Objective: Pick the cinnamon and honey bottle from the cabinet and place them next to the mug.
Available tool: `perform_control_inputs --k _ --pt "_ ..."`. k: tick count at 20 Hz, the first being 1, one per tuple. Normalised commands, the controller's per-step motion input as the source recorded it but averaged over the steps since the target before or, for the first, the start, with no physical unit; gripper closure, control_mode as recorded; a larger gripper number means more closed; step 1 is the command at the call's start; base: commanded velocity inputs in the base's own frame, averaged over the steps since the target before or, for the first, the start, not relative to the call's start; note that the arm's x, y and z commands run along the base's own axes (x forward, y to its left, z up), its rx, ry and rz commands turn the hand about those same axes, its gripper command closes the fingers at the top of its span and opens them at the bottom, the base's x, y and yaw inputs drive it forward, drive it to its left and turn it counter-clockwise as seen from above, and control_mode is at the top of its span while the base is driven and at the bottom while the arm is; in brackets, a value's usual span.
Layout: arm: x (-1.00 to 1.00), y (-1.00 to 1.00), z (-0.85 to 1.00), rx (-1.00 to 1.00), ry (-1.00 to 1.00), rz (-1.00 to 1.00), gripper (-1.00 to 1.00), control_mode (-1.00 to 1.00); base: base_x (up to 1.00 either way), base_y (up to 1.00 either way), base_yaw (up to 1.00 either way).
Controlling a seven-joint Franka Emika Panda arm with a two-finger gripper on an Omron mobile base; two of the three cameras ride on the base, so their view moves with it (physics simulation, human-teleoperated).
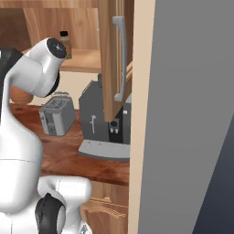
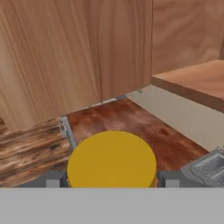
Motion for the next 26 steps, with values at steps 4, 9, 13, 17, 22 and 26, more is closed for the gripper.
perform_control_inputs --k 4,9,13,17,22,26 --pt "0.08 0.3 -0.24 -0.03 0.0 0.12 1.0 -1.0 0.0 0.0 0.0" --pt "0.0 0.03 -0.25 -0.02 -0.01 0.02 1.0 -1.0 0.0 0.0 0.0" --pt "0.0 0.0 -0.54 -0.01 0.0 0.0 1.0 -1.0 0.0 0.0 0.0" --pt "0.0 0.0 -0.57 0.0 0.0 0.0 1.0 -1.0 0.0 0.0 0.0" --pt "0.0 0.01 -0.58 0.0 0.0 0.0 1.0 -1.0 0.0 0.0 0.0" --pt "0.0 0.01 -0.59 0.0 0.0 0.0 1.0 -1.0 0.0 0.0 0.0"
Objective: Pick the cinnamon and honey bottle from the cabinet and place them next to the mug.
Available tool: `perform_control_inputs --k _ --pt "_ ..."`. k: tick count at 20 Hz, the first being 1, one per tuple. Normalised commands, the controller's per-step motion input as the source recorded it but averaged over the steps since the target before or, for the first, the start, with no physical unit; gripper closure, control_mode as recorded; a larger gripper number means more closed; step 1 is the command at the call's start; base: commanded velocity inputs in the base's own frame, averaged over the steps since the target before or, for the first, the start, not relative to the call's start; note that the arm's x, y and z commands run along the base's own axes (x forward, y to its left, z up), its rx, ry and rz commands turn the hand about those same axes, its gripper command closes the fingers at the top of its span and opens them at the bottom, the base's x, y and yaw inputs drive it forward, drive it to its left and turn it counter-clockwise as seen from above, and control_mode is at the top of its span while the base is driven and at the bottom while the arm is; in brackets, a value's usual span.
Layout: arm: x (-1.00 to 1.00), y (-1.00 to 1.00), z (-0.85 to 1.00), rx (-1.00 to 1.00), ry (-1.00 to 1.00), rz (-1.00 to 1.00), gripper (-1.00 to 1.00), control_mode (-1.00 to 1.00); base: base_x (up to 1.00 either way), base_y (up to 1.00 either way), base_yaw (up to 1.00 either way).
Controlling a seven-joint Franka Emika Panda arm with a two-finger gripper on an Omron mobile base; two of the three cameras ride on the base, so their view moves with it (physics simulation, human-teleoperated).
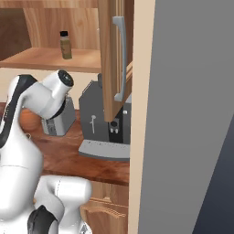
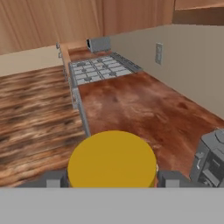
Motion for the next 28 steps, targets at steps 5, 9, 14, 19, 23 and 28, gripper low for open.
perform_control_inputs --k 5,9,14,19,23,28 --pt "0.01 0.0 -0.69 0.0 0.0 0.0 1.0 -1.0 0.0 0.0 0.0" --pt "0.2 0.0 -0.51 0.0 0.0 0.0 1.0 -1.0 0.0 0.0 0.0" --pt "0.22 0.01 -0.37 0.0 0.0 0.0 1.0 -1.0 0.0 0.0 0.0" --pt "0.32 0.08 -0.25 0.0 0.0 0.0 1.0 -1.0 0.0 0.0 0.0" --pt "0.3 0.23 -0.2 0.0 0.0 0.0 1.0 -1.0 0.0 0.0 0.0" --pt "0.37 0.28 -0.14 0.0 0.0 0.0 1.0 -1.0 0.0 0.0 0.0"
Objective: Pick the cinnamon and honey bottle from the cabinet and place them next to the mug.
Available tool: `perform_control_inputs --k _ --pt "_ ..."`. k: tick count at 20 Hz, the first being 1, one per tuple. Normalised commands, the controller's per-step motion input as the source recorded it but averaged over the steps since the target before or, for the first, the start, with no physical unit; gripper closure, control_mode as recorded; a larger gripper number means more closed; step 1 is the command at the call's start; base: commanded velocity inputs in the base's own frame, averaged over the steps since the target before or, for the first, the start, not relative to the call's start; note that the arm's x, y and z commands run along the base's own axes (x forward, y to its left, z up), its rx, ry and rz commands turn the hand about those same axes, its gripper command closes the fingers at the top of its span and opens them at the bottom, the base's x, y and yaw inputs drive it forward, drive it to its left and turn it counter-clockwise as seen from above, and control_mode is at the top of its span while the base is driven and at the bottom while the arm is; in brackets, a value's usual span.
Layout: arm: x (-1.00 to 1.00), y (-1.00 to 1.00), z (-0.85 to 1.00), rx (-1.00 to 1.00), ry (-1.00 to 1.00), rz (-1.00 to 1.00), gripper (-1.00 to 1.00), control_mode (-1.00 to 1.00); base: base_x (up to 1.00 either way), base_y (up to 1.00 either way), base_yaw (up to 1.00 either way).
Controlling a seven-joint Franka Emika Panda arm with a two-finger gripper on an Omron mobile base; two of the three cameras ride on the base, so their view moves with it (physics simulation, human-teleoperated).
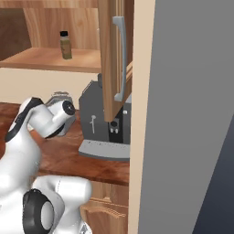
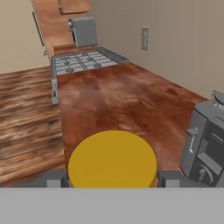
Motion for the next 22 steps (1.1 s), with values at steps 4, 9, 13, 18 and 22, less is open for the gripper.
perform_control_inputs --k 4,9,13,18,22 --pt "0.26 0.27 -0.06 0.0 0.0 0.0 1.0 -1.0 0.0 0.0 0.0" --pt "0.07 0.02 -0.17 0.0 0.0 0.0 1.0 -1.0 0.0 0.0 0.0" --pt "0.0 0.0 -0.22 0.0 0.0 0.0 1.0 -1.0 0.0 0.0 0.0" --pt "0.0 0.0 -0.24 0.0 0.01 0.0 1.0 -1.0 0.0 0.0 0.0" --pt "0.0 0.0 -0.37 0.0 0.01 0.0 1.0 -1.0 0.0 0.0 0.0"
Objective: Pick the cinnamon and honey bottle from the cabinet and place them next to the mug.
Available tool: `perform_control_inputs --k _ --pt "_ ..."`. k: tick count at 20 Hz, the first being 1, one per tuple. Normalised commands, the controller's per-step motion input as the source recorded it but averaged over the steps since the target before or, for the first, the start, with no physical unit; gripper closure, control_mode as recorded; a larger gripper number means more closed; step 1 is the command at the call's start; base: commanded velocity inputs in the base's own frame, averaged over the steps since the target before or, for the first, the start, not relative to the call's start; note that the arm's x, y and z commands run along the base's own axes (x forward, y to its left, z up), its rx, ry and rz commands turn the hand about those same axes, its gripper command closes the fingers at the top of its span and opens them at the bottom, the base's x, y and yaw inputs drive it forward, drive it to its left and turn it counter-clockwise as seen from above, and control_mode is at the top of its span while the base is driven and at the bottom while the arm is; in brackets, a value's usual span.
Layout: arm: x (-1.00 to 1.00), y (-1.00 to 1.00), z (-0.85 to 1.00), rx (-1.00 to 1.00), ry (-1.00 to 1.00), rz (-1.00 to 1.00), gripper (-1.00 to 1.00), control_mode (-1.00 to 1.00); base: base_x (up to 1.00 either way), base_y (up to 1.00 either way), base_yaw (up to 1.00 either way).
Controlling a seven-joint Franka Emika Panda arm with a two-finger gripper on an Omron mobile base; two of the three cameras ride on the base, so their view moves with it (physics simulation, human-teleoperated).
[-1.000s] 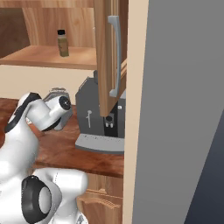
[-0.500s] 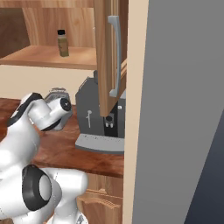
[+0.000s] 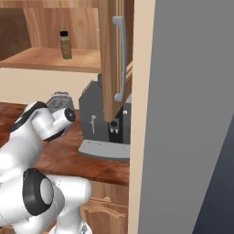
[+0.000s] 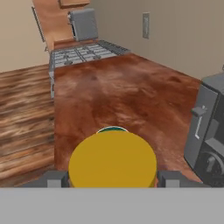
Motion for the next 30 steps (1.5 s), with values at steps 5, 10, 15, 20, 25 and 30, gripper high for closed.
perform_control_inputs --k 5,10,15,20,25,30 --pt "0.0 0.0 -0.51 0.0 0.0 0.0 1.0 -1.0 0.0 0.0 0.0" --pt "0.0 0.0 -0.32 0.0 0.0 0.0 1.0 -1.0 0.0 0.0 0.0" --pt "0.03 0.0 -0.02 0.0 0.0 0.0 1.0 -1.0 0.0 0.0 0.0" --pt "0.28 0.05 0.0 0.0 0.0 -0.01 1.0 -1.0 0.0 0.0 0.0" --pt "0.37 0.12 0.0 0.0 0.0 -0.05 1.0 -1.0 0.0 0.0 0.0" --pt "0.25 0.18 0.0 0.0 0.0 -0.02 1.0 -1.0 0.0 0.0 0.0"
